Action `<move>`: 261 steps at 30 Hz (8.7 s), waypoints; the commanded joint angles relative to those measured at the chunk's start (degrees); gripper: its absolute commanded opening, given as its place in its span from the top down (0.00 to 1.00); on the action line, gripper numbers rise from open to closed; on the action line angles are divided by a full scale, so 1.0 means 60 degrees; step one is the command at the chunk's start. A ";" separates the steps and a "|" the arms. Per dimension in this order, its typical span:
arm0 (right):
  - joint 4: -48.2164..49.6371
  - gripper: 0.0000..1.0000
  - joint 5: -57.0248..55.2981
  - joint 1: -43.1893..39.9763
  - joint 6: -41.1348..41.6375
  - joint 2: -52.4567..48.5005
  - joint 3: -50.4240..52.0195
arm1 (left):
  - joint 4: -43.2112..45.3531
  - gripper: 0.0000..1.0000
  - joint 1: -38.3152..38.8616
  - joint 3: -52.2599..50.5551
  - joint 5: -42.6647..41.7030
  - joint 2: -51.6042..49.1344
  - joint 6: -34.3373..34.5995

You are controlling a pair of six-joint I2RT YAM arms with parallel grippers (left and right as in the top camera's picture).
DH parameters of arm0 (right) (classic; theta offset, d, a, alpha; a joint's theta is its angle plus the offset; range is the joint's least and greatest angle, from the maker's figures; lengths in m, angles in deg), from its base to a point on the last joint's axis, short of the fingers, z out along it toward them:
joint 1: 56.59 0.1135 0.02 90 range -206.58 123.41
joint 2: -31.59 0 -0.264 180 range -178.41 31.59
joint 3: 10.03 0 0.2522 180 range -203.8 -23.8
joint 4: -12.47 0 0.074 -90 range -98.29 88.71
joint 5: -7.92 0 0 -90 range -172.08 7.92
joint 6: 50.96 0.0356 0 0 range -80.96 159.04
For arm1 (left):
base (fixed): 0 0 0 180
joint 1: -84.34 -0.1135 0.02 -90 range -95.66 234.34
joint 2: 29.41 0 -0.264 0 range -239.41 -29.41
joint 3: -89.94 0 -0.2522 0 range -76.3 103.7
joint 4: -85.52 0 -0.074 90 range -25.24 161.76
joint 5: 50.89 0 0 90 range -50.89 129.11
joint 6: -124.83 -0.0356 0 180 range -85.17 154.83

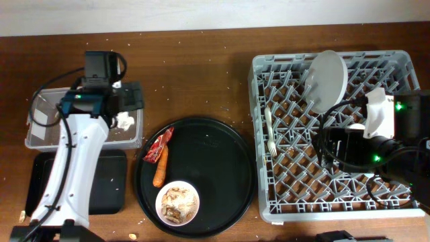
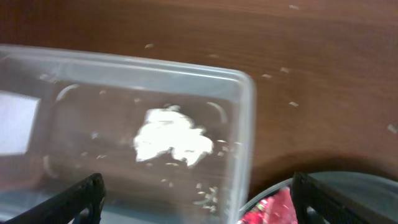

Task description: Sort waste into correct bins and load items into the dishwasher rack

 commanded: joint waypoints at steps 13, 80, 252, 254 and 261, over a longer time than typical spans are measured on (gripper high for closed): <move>-0.0237 0.01 0.0084 -0.0029 0.0044 0.0073 -0.0029 | 0.1832 1.00 0.3949 -0.2962 0.1417 -0.1996 0.0350; 0.1698 0.01 0.0124 -0.0029 -0.0102 0.1796 -0.0087 | -0.3971 0.21 0.4204 -0.1031 -0.1224 0.3803 0.1300; 1.5515 0.01 0.1341 -0.0029 -0.3614 1.1140 1.7529 | -0.3085 0.01 -0.0678 -0.0743 -0.1581 0.7825 -0.1293; 1.5515 0.01 0.1341 -0.0029 -0.3614 1.1140 1.7529 | -0.3085 0.01 -0.0678 -0.0743 -0.1577 0.7825 -0.1293; 1.5515 0.01 0.1341 -0.0029 -0.3614 1.1140 1.7529 | -0.3085 0.01 -0.0678 -0.0743 -0.1581 0.7825 -0.1293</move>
